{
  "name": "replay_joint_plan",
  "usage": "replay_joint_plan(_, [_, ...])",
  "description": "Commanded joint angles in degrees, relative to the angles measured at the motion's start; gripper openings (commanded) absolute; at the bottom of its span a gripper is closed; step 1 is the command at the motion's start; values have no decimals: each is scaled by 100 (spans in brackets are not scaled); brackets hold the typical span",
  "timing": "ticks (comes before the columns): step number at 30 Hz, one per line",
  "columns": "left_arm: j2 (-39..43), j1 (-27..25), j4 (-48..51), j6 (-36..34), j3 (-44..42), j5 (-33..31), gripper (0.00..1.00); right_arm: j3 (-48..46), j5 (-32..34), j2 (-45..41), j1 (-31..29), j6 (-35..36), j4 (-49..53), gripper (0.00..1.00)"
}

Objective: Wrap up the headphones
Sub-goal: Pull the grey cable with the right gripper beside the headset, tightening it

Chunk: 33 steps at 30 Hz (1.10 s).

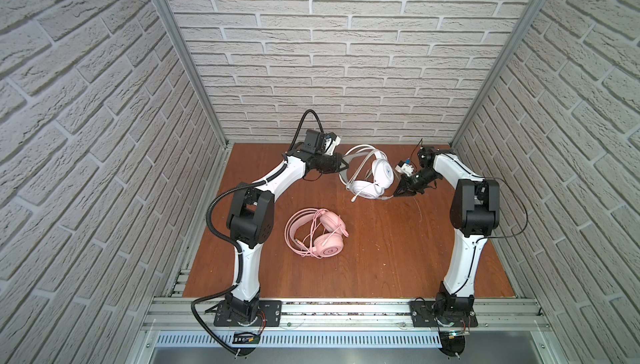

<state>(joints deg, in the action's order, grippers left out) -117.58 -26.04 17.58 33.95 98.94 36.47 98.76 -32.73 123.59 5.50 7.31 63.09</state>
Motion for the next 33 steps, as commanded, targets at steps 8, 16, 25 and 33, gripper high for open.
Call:
replay_joint_plan(8, [-216,-93,-862,676,171,424,0,229,328,231,-31,-413,-438,11])
replay_joint_plan(16, [-660,-101,-817,850,358,484,0,-320,368,-137,-49,-484,-891,22])
replay_joint_plan(25, [-859,-81,-622,796,471,415,0,-1683,295,-1454,-78,-999,-2112,26])
replay_joint_plan(33, [-940,-45,-610,833,580,403,0,-3618,26,-2658,-358,-3182,-5277,10])
